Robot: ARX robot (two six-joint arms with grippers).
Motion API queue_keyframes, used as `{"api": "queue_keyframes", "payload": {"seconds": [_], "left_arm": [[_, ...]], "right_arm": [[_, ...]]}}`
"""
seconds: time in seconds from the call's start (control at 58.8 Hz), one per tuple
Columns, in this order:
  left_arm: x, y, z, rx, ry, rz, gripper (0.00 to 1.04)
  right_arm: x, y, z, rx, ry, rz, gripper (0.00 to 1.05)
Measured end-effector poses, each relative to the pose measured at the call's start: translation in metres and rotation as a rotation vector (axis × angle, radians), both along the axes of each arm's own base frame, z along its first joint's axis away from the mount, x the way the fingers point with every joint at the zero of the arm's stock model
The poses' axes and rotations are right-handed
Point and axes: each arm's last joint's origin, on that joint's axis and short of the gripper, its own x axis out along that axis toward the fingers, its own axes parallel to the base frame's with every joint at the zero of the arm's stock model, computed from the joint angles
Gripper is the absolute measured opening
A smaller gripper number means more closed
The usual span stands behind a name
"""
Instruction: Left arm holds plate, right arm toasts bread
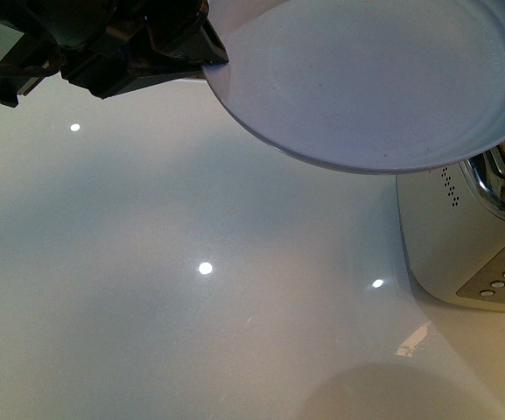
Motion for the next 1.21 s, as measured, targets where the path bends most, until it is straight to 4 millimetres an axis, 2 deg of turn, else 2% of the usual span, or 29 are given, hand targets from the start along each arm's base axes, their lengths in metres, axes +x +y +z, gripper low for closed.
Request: {"api": "queue_keyframes", "payload": {"seconds": [0.51,1.207], "left_arm": [[0.0,0.0,0.0,0.0,0.0,0.0,0.03],[0.0,0.0,0.0,0.0,0.0,0.0,0.03]], "right_arm": [[0.004,-0.004,-0.007,-0.052,0.015,-0.004,0.04],[-0.004,0.005,-0.029,-0.052,0.058,0.055,0.04]]}}
